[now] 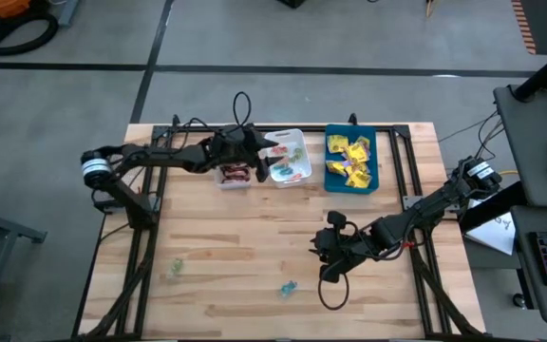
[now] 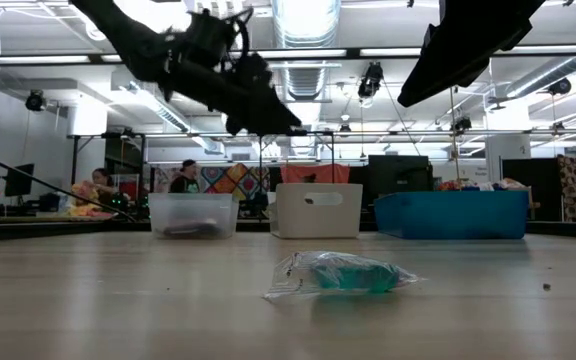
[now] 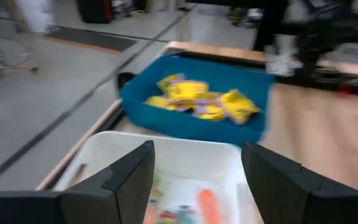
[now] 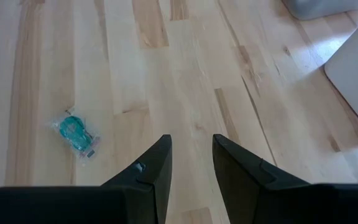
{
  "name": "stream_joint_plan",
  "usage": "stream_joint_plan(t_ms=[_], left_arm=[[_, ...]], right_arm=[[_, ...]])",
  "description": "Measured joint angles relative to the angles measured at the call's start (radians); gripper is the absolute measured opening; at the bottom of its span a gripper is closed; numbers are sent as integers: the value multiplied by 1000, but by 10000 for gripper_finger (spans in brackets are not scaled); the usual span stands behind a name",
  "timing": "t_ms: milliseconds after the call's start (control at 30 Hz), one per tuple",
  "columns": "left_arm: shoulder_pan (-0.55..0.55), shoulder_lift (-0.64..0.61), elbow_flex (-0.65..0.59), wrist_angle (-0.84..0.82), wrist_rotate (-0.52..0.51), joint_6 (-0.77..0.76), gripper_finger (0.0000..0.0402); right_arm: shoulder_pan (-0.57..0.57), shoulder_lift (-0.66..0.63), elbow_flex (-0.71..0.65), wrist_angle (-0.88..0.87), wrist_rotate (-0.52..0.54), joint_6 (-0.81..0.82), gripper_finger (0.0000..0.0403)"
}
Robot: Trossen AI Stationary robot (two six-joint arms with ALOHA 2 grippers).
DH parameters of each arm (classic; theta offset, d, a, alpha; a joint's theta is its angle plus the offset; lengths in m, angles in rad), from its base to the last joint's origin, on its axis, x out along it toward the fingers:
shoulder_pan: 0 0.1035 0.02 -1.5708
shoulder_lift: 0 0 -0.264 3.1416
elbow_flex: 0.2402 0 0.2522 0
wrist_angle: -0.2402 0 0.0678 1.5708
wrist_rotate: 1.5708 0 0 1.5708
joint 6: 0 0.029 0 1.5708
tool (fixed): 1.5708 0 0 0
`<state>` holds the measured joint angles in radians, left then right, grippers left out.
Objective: Sort candy
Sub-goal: Put the green jelly candy into the white bin
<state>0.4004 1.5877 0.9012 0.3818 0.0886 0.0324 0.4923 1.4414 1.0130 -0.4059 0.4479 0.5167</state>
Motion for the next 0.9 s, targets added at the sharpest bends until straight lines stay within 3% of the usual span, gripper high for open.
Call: stream_joint_plan(t_ms=[167, 333, 700, 900], left_arm=[[-51, -119, 0, -157, 58, -46, 224], [-192, -216, 0, -327, 55, -86, 217], [-612, -299, 0, -760, -199, -404, 214], [-789, -271, 0, -933, -209, -689, 214]], right_arm=[[0, 0, 0, 0, -2, 0, 109], [0, 0, 0, 2, -2, 0, 109], [0, 0, 0, 24, -1, 6, 109], [1, 0, 0, 27, -1, 3, 109]])
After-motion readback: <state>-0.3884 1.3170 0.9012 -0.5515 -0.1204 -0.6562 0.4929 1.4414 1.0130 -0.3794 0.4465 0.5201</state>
